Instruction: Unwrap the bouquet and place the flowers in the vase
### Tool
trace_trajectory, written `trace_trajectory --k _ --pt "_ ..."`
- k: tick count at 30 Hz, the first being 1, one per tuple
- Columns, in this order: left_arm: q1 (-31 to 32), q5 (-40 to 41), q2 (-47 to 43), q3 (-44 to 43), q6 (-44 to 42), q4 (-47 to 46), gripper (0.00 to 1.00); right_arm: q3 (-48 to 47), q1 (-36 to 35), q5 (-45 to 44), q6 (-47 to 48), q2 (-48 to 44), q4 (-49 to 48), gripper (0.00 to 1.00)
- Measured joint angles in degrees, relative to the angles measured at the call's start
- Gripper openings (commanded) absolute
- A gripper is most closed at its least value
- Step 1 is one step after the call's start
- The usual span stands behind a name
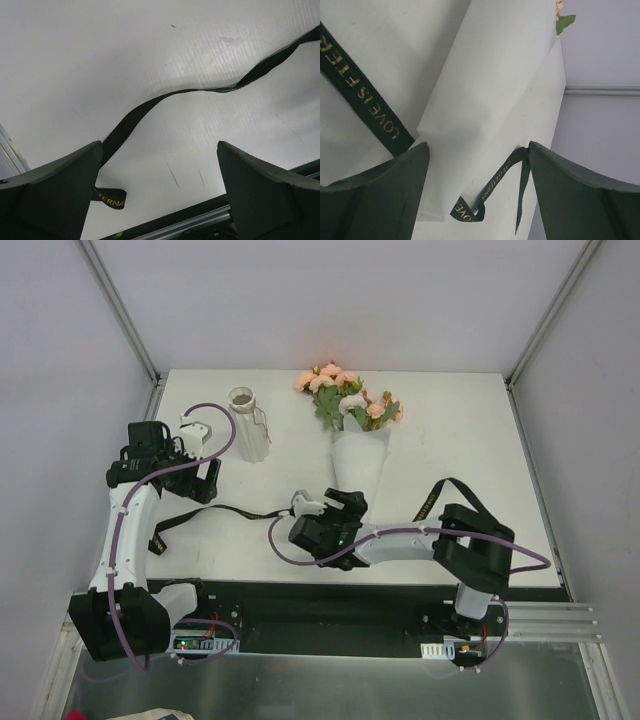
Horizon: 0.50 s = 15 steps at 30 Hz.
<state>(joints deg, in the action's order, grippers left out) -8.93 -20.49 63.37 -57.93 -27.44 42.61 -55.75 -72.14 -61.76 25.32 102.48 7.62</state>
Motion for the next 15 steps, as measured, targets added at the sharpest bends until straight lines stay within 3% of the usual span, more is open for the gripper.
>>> trace_trajectory --k 2,3,6,9,11,12,14,15 --pt "0.0 0.0 0.0 0.0 0.0 0.0 0.98 0.9 0.0 -0.4 1.0 -2.2 -1.4 0.52" --pt "0.0 0.0 0.0 0.0 0.0 0.0 0.98 1.4 0.0 -0.7 1.4 -3.6 -2.1 0.36" --pt "0.0 0.0 0.0 0.0 0.0 0.0 0.98 2.3 0.0 -1.6 2.7 -8.3 -5.3 0.18" --pt "0.0 0.0 0.0 0.0 0.0 0.0 0.98 3.6 0.0 -2.9 3.8 -12.7 -9.0 0.16" --pt "0.0 0.0 0.0 0.0 0.0 0.0 0.98 4.7 0.0 -4.0 4.2 -15.1 -10.9 0.18" --pt "0.0 0.0 0.0 0.0 0.0 -0.1 0.98 5.2 0.0 -4.5 4.3 -16.2 -11.4 0.32" --pt "0.0 0.0 0.0 0.0 0.0 -0.1 0.98 6.3 0.0 -5.8 4.1 -18.7 -12.1 0.48" --pt "0.0 0.0 0.0 0.0 0.0 -0.1 0.98 6.4 0.0 -6.2 3.3 -19.7 -11.9 0.66"
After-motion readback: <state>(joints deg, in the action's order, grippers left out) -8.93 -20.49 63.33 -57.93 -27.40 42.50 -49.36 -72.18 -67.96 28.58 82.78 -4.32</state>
